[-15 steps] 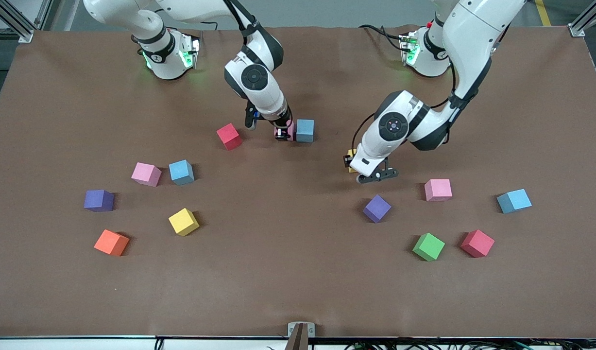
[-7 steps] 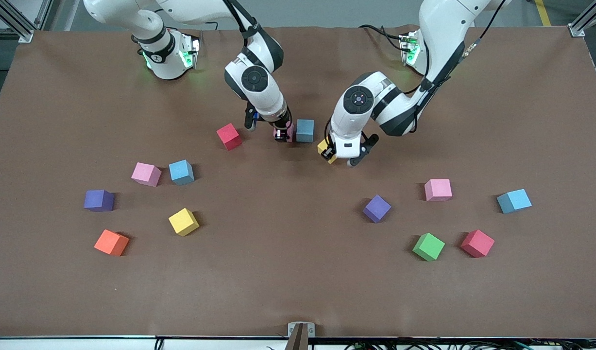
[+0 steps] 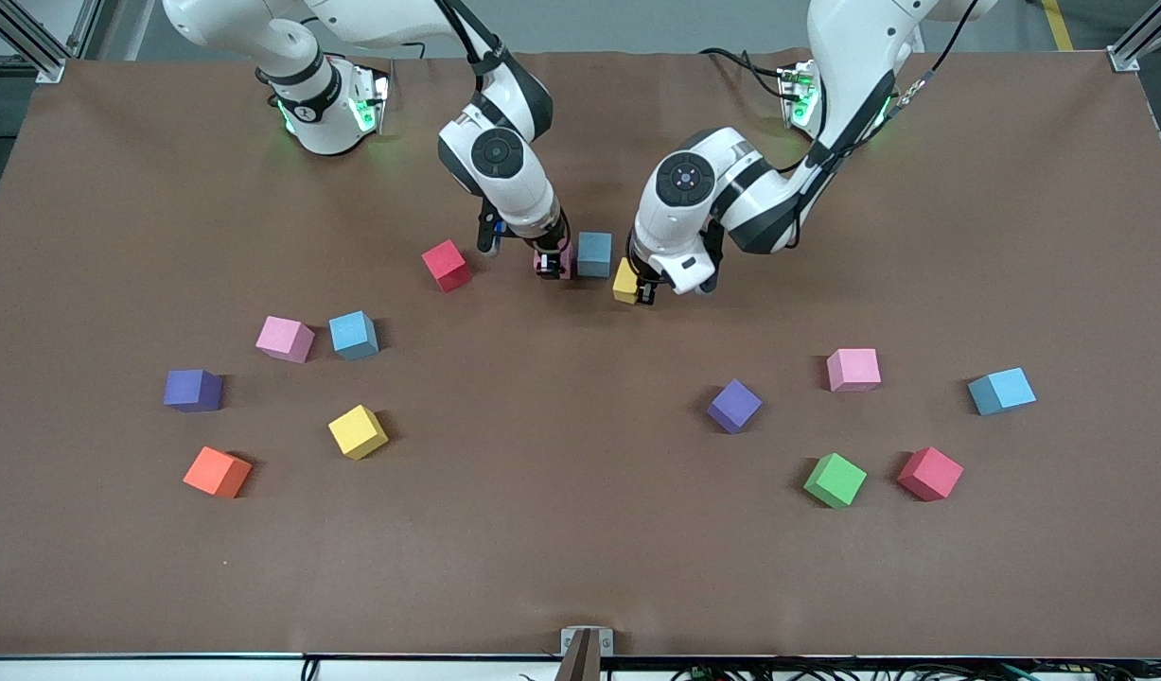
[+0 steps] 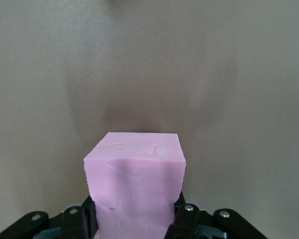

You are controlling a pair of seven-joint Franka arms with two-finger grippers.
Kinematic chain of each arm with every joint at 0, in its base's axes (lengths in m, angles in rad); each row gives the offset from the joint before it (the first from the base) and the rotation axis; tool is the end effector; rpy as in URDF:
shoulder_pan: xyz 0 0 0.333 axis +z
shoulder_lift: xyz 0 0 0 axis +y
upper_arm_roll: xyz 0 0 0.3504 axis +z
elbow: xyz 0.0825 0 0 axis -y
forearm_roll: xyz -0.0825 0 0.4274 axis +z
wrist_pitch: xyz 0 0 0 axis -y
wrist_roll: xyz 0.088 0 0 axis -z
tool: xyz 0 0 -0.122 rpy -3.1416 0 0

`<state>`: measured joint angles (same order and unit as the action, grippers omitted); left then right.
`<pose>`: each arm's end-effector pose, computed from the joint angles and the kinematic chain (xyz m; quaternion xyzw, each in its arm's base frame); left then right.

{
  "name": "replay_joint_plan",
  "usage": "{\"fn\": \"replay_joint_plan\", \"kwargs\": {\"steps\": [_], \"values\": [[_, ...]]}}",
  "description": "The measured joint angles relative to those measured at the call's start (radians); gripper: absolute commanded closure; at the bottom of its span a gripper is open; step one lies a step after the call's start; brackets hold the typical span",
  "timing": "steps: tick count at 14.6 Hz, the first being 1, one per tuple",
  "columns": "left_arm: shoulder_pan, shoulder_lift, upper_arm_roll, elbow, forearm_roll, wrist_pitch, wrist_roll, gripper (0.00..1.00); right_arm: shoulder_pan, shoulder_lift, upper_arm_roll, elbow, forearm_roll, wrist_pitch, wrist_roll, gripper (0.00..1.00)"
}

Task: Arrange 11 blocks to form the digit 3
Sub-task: 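Lower the yellow cube beside the blue cube while the right gripper lowers pink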

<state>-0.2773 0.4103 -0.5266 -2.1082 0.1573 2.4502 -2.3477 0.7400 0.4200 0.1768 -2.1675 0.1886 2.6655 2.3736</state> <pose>0.4308 -0.4430 0.2278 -0.7451 -0.6650 0.0512 0.0019 0.3741 0.4831 0.1879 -0.6797 0.7279 0.0847 0.0332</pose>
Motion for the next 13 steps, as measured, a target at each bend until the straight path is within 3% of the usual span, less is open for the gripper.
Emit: {"fn": "replay_joint_plan", "kwargs": {"steps": [7,13], "values": [[-0.035,-0.02,-0.001,-0.075,0.0,0.008,-0.172,0.85,0.01,0.004,-0.011,0.002,-0.032,0.0,0.0,0.94],[-0.045,-0.02,-0.001,-0.117,0.0,0.108,-0.222,0.84,0.054,0.008,-0.039,0.011,-0.032,-0.003,0.0,0.93]]}}
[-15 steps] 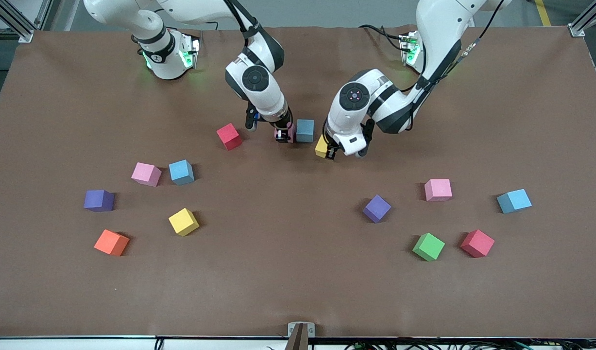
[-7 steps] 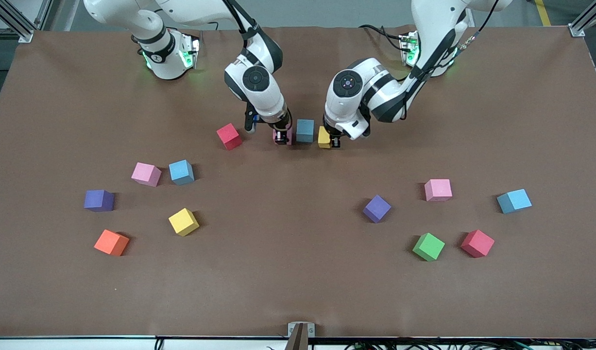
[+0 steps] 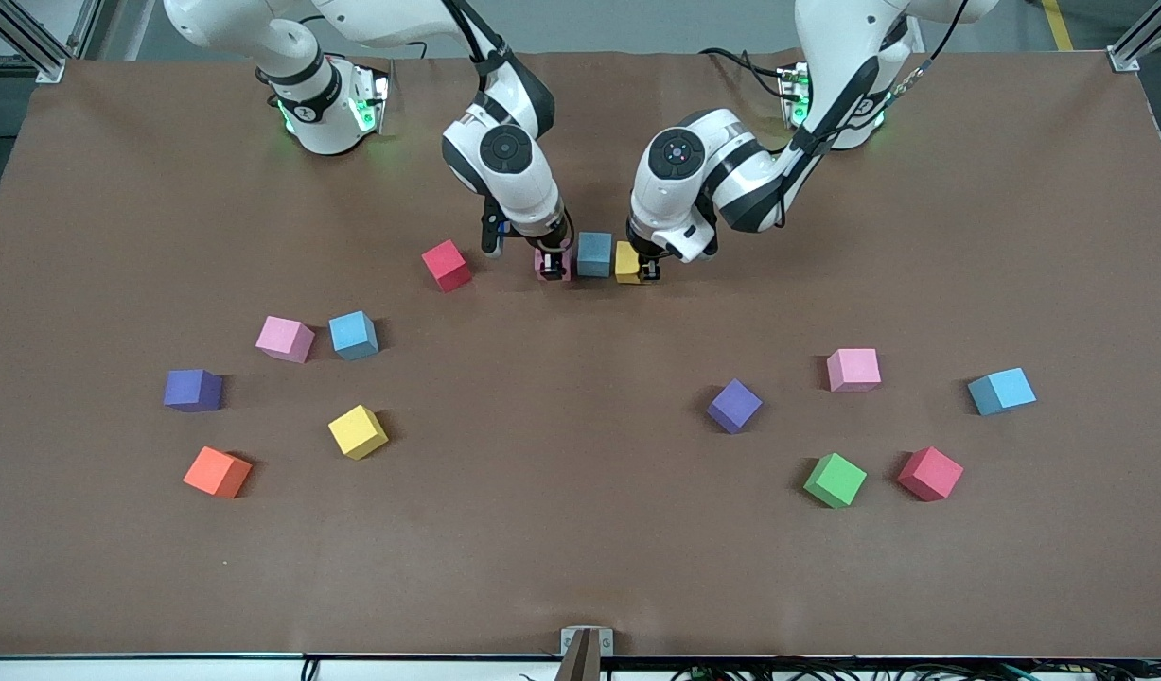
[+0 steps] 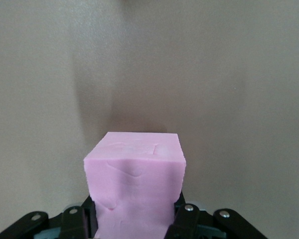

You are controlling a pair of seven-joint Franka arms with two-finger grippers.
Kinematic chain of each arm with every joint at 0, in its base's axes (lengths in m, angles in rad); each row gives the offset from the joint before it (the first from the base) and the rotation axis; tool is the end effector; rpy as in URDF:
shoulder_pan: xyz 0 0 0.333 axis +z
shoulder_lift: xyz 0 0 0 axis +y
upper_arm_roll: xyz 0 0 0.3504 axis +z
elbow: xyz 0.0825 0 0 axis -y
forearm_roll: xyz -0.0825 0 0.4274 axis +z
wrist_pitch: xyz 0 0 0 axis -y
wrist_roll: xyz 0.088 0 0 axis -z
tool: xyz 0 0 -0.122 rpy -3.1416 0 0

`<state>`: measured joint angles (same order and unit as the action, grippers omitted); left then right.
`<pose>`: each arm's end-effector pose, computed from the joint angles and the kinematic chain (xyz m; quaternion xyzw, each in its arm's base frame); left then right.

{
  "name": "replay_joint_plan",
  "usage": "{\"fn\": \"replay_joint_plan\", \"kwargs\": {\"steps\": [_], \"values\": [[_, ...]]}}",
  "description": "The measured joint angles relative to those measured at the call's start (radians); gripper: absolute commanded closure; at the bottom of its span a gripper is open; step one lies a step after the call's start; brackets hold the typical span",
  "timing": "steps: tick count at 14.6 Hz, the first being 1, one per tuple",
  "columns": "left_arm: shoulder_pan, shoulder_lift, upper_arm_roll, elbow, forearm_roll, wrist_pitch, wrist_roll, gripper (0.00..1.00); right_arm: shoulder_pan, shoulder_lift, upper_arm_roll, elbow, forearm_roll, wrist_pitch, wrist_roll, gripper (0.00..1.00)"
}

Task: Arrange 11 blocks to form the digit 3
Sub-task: 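Lower the yellow cube beside the blue cube while the right gripper lowers pink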

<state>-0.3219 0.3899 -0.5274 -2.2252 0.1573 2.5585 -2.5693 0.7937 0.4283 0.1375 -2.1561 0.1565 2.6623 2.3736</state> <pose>0.3805 -0.4434 0.2018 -0.6881 -0.7237 0.0529 0.0041 0.3686 0.4912 0.1857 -0.6971 0.7128 0.0699 0.0335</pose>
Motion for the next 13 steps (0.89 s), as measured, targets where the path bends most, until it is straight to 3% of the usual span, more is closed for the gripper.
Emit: {"fn": "replay_joint_plan", "kwargs": {"steps": [13], "values": [[-0.005,0.002,0.0,-0.057,0.0,0.098,-0.023,0.84,0.008,0.002,-0.001,0.005,0.0,0.0,0.012,0.94]]}}
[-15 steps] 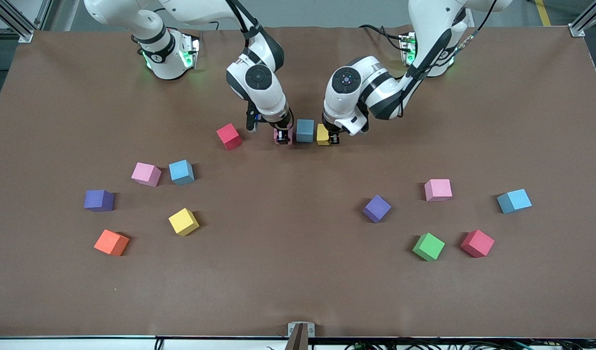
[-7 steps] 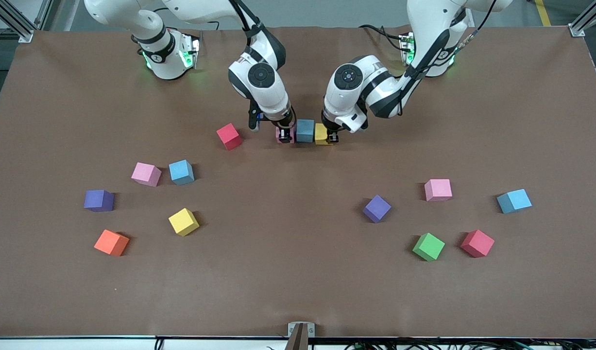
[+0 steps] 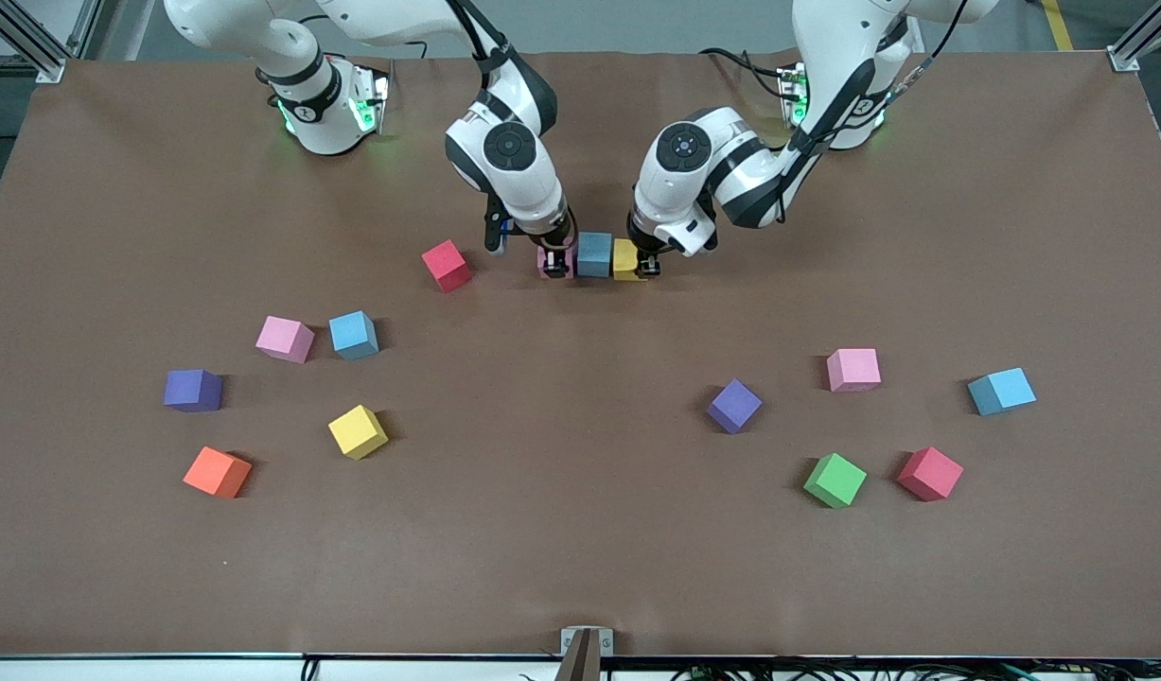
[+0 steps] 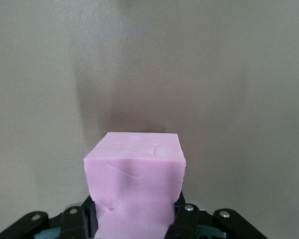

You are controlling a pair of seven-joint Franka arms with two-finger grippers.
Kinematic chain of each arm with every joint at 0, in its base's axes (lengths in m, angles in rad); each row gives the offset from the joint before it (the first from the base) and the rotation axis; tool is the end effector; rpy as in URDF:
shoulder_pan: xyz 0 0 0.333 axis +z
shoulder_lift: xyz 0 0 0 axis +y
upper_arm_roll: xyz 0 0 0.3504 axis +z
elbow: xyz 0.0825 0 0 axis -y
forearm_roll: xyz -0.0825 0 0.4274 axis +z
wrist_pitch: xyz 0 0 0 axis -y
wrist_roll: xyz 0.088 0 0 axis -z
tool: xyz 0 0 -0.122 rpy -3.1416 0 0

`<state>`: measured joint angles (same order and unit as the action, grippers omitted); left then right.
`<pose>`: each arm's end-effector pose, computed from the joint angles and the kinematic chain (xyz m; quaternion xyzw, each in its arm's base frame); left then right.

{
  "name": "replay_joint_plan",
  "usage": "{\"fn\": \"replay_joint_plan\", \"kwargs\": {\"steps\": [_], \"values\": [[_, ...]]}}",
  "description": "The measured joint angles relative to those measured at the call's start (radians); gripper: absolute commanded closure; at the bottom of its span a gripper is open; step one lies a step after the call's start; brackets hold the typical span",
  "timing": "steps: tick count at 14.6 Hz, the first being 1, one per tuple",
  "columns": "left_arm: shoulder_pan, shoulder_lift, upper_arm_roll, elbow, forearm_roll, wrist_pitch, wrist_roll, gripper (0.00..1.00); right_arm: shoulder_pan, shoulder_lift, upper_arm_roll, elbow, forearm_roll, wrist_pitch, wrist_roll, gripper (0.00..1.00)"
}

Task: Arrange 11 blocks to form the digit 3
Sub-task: 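Lower the yellow cube beside the blue cube while the right gripper lowers pink, then open both grippers and lift them away from the cube row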

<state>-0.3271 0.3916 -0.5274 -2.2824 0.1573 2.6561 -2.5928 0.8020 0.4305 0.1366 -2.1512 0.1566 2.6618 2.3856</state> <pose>0.3652 -0.4385 0.1884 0.6819 0.7288 -0.0611 0.0139 0.3661 0.4953 0.1862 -0.6954 0.7144 0.0704 0.0339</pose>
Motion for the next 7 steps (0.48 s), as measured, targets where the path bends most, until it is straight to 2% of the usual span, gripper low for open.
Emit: {"fn": "replay_joint_plan", "kwargs": {"steps": [3,4,5,6,7], "values": [[-0.002,0.002,0.0,-0.003,0.0,0.012,0.0,0.84,0.006,0.003,0.0,0.002,0.0,0.0,0.007,0.93],[-0.006,0.002,0.0,-0.003,0.0,0.013,-0.004,0.84,0.01,0.004,-0.001,0.004,0.0,0.0,0.008,0.89],[-0.012,0.002,0.0,-0.003,0.0,0.013,-0.013,0.84,0.012,0.006,-0.002,0.006,0.0,0.0,0.01,0.67],[-0.018,0.002,0.0,-0.004,0.0,0.014,-0.022,0.84,0.013,0.006,-0.003,0.007,0.0,0.0,0.011,0.14],[-0.024,0.002,0.0,-0.004,0.0,0.014,-0.026,0.84,0.014,0.007,-0.004,0.008,0.0,0.0,0.012,0.0]]}}
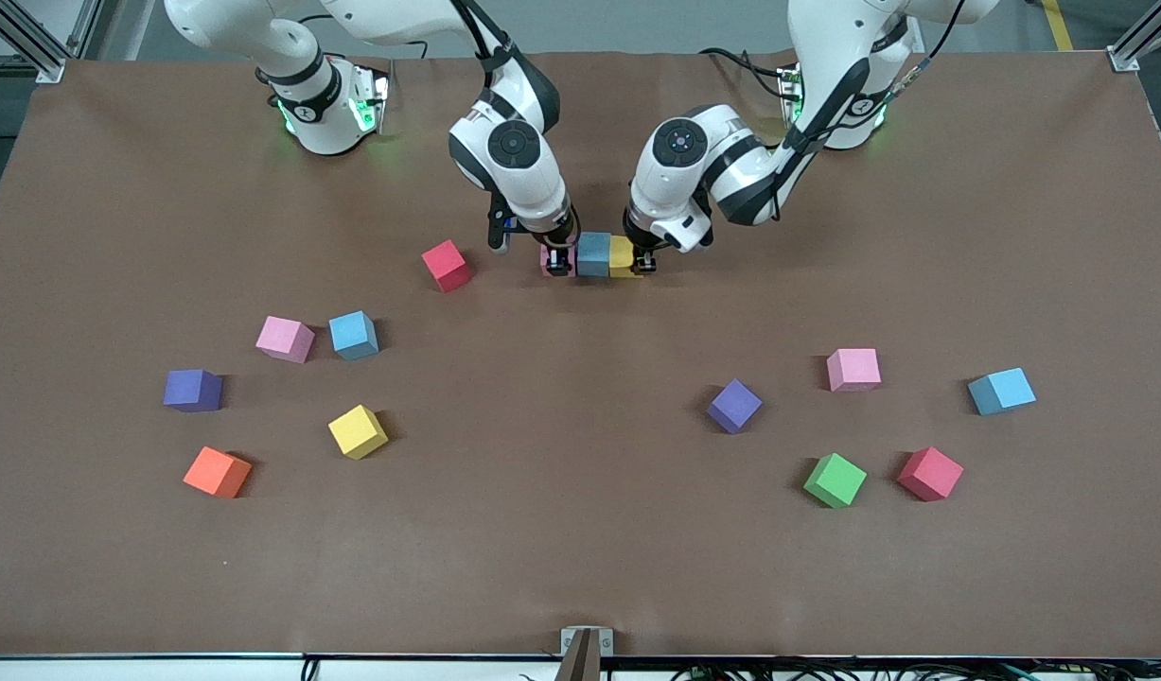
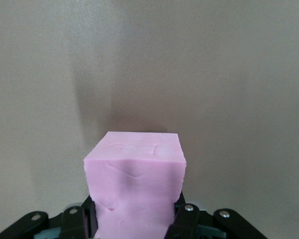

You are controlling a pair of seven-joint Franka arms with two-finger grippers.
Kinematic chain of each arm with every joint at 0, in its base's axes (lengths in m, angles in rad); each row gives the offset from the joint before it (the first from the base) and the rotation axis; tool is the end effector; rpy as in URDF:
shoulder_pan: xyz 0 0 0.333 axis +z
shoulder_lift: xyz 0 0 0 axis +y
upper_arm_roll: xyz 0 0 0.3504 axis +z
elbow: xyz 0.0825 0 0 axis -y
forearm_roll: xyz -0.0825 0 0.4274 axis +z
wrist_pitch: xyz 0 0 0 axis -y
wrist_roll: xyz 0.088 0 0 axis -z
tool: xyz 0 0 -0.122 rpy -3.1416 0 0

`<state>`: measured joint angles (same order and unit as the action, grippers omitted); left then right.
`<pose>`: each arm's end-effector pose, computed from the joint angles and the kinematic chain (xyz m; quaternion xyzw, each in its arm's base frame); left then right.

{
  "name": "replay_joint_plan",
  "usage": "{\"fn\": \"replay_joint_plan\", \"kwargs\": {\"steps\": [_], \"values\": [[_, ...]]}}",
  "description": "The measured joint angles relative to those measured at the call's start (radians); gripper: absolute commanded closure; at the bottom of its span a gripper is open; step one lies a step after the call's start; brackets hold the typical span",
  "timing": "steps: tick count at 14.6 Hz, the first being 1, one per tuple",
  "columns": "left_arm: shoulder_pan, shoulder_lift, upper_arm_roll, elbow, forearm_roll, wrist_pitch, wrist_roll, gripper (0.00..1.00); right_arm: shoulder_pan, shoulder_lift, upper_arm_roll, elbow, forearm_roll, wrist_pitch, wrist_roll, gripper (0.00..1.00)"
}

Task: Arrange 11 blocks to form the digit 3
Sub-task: 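Open both grippers and lift them away from the cube row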

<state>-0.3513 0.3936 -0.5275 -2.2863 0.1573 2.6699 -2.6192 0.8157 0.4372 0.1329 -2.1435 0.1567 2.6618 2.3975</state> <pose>0.3538 -0.4473 0.1873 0.6808 0.7295 -0.0632 0.0162 0.3625 0.5008 0.1850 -0.6946 0.7151 0.0705 0.0336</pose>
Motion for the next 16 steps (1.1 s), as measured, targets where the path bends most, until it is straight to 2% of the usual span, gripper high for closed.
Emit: {"fn": "replay_joint_plan", "kwargs": {"steps": [2,3,4,6,7,11,16], "values": [[-0.005,0.0,0.0,-0.001,0.0,0.0,-0.006,0.8,0.0,0.002,-0.002,0.003,0.0,0.0,0.001,0.0],[-0.005,0.0,0.0,-0.001,0.0,0.0,-0.006,0.71,0.0,0.005,-0.003,0.008,0.0,0.0,0.001,0.0],[-0.005,0.0,0.0,-0.001,0.0,0.0,-0.006,0.57,0.0,0.007,-0.005,0.014,0.0,0.0,0.001,0.0],[-0.005,0.0,0.0,-0.001,0.0,0.0,-0.006,0.04,0.0,0.008,-0.008,0.023,0.0,-0.001,0.0,0.0],[-0.005,0.001,0.001,-0.002,0.0,0.0,-0.006,0.0,0.0,0.008,-0.009,0.028,0.0,-0.001,0.001,0.0],[-0.004,0.003,0.004,0.0,0.0,0.0,-0.006,0.0,-0.004,-0.013,-0.019,0.059,0.0,-0.039,0.003,0.0],[0.004,-0.003,0.007,0.043,0.0,-0.046,0.033,0.0,-0.039,-0.145,-0.024,0.072,0.0,-0.219,0.003,0.0]]}}
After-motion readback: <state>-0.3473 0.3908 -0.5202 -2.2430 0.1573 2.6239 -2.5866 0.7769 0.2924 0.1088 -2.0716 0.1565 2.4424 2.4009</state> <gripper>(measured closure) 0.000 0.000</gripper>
